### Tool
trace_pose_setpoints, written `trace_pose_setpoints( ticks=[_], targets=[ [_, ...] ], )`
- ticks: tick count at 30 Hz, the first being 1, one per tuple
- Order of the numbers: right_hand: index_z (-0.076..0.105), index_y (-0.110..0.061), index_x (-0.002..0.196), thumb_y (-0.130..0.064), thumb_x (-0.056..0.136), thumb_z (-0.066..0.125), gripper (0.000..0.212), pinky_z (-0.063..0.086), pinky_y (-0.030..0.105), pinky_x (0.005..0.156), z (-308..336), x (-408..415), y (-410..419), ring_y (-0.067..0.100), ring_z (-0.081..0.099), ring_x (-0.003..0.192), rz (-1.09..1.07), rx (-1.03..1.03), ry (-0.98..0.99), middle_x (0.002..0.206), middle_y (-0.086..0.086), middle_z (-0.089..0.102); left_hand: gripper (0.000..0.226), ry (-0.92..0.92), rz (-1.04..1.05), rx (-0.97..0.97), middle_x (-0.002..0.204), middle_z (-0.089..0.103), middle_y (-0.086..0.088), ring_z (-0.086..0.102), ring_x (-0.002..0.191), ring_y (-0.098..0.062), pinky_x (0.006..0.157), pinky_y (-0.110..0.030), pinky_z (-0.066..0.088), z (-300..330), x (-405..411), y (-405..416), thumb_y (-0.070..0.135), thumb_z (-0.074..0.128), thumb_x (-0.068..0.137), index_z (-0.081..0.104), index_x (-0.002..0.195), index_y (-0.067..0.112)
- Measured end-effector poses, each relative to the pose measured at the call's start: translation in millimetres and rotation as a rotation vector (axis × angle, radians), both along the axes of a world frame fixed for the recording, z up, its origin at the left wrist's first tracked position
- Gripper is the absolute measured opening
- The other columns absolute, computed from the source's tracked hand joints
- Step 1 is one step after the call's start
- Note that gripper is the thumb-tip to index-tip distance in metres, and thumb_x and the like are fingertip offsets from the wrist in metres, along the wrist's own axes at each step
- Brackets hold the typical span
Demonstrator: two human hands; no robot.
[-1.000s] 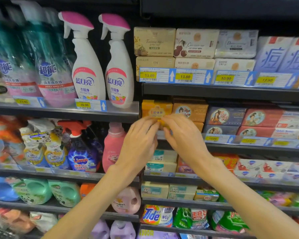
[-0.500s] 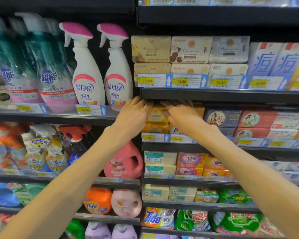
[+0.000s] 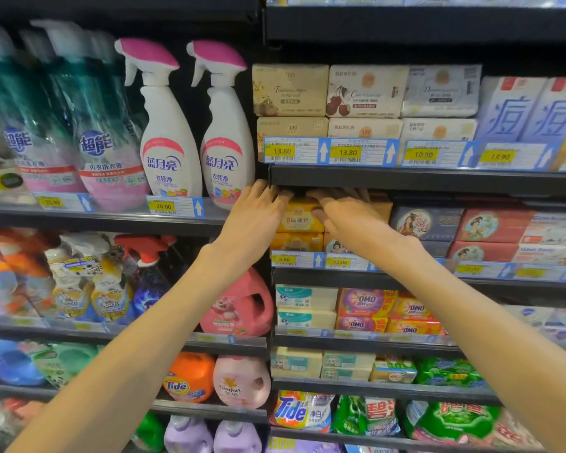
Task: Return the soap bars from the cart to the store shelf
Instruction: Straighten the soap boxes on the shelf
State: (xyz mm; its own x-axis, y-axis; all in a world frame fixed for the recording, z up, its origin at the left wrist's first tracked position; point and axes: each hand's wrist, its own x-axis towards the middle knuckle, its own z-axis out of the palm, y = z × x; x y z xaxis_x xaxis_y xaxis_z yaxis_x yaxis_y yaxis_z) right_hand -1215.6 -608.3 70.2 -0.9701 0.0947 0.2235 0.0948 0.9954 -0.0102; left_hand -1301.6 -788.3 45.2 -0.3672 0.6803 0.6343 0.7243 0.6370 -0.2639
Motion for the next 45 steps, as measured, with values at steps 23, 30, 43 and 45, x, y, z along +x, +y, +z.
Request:
trace_pose_setpoints(
  ticks=[23,30,43,45],
  targets=[
    [0.052,-0.013,0.138,-0.031,0.098,0.054,0.044,0.032,0.045,0.115,-73.1,84.1,19.3,0.022,0.045,0.136,0.256,0.069,0.392,0.143,0.004,0.053,0.04,-0.146,-0.207,0.141,0.135,0.054,-0.006,0.046,0.131,-0.028,0.114,-0.042,0.031,-51.0,85.1,9.5,0.013,0.05,0.095,0.054,0.135,0.011],
    [0.051,-0.013,0.14,-0.033,0.092,0.057,0.053,0.032,0.038,0.117,-97.3,99.6,38.3,0.02,0.048,0.134,0.068,0.033,0.263,0.144,0.006,0.053,0.054,-0.271,-0.186,-0.01,0.147,0.048,-0.005,0.039,0.14,-0.022,0.121,-0.045,0.022,-75.7,105.1,55.2,0.024,0.055,0.092,0.044,0.143,0.012],
    [0.049,-0.015,0.142,-0.034,0.096,0.054,0.051,0.033,0.039,0.117,-101.5,92.6,50.9,0.016,0.048,0.135,0.03,0.048,0.279,0.145,0.004,0.052,0.06,-0.314,-0.099,-0.006,0.15,0.047,-0.004,0.04,0.141,-0.019,0.121,-0.047,0.022,-78.2,102.0,73.1,0.026,0.055,0.09,0.041,0.147,0.012],
    [0.048,-0.014,0.143,-0.035,0.095,0.055,0.052,0.033,0.041,0.117,-102.3,92.8,50.0,0.017,0.047,0.136,0.042,0.038,0.274,0.146,0.005,0.051,0.06,-0.317,-0.094,0.0,0.15,0.047,-0.003,0.04,0.141,-0.018,0.121,-0.047,0.022,-77.7,101.8,72.0,0.026,0.057,0.09,0.041,0.147,0.013]
  ],
)
